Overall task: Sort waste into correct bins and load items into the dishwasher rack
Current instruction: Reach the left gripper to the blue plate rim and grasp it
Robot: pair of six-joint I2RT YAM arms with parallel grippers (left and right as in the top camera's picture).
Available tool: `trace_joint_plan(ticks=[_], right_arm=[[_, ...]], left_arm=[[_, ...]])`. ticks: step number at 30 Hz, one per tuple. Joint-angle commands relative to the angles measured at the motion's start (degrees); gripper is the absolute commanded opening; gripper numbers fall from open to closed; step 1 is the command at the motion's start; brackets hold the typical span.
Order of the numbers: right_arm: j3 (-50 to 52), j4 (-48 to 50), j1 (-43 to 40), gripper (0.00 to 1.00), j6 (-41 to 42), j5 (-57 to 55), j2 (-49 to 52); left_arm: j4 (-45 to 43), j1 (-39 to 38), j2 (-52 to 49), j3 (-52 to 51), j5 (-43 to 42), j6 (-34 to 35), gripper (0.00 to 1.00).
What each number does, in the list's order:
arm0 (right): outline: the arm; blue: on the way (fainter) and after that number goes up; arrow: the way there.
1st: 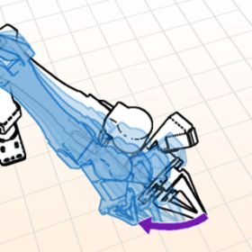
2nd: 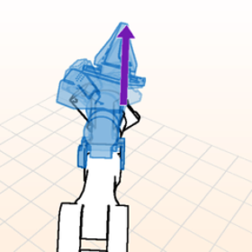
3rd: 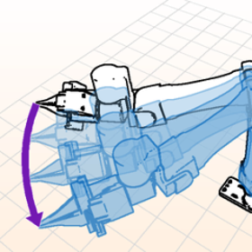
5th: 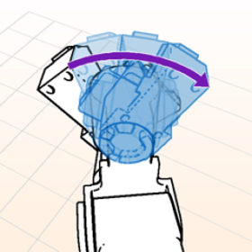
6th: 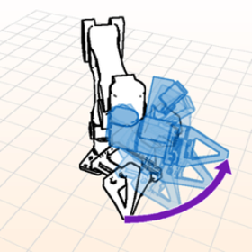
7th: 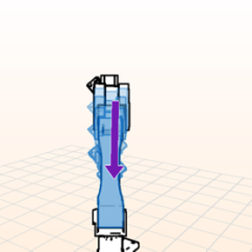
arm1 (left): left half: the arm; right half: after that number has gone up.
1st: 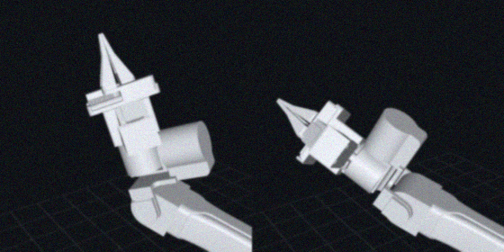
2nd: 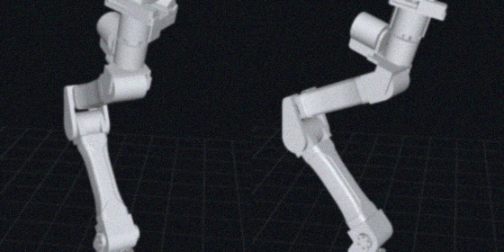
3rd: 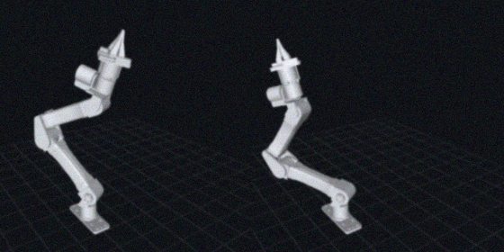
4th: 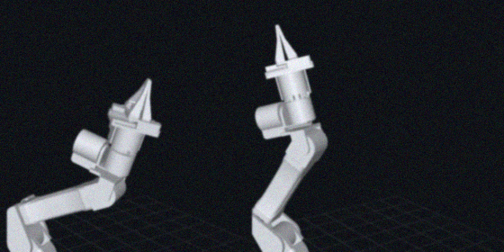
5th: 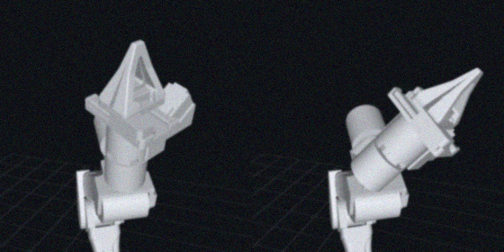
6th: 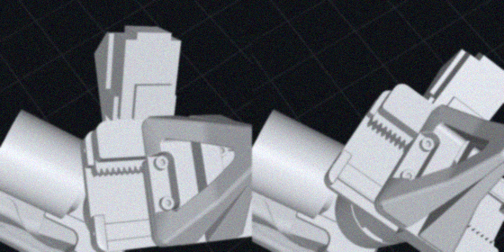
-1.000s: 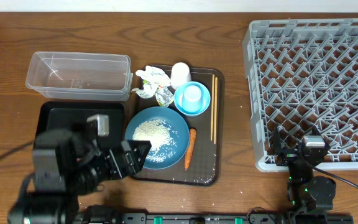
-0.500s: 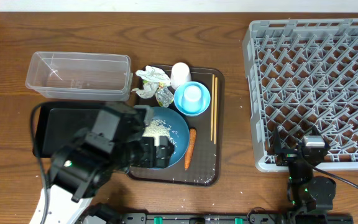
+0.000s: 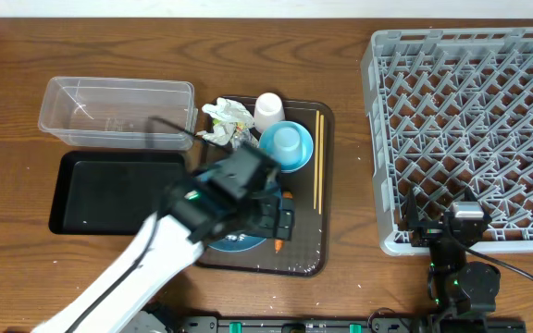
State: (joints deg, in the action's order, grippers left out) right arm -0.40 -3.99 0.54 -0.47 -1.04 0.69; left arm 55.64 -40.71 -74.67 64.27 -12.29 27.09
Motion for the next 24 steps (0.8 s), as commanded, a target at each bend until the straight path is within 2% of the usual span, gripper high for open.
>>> trace_joint_plan(ticks=[1,6,10,15,20,24], right_arm=[[0.1,-0.2,-0.1,0.99,-0.5,0.0,-0.3],[0.1,-0.2,-0.1,0.99,-0.5,0.0,-0.3],[0.1,-0.3,-0.1,0.99,-0.5,0.0,-0.3],[0.1,-0.2,-0.1,0.99,-0.5,0.0,-0.3],[0.1,-0.2,-0.1,0.99,-0.5,0.0,-0.3],[0.1,-0.2,-0.2,0.99,-0.5,0.0,-0.3]], left_arm=[[-0.1,-2.3,-5.0,0.3,9.9,1.0,0.98],[-1.9,-3.8,-12.3,0.3,14.4,1.3,1.00],[-3.8,-3.9,-17.0,0.3,14.9,1.3,0.99],[-7.3,-3.9,-20.9,0.3,15.0,1.3,0.91],[-8.9,-3.9,-23.0,0.3,15.6,1.3,0.77],[-8.6,-4.4,-24.7,0.2,16.0,2.1,0.76]])
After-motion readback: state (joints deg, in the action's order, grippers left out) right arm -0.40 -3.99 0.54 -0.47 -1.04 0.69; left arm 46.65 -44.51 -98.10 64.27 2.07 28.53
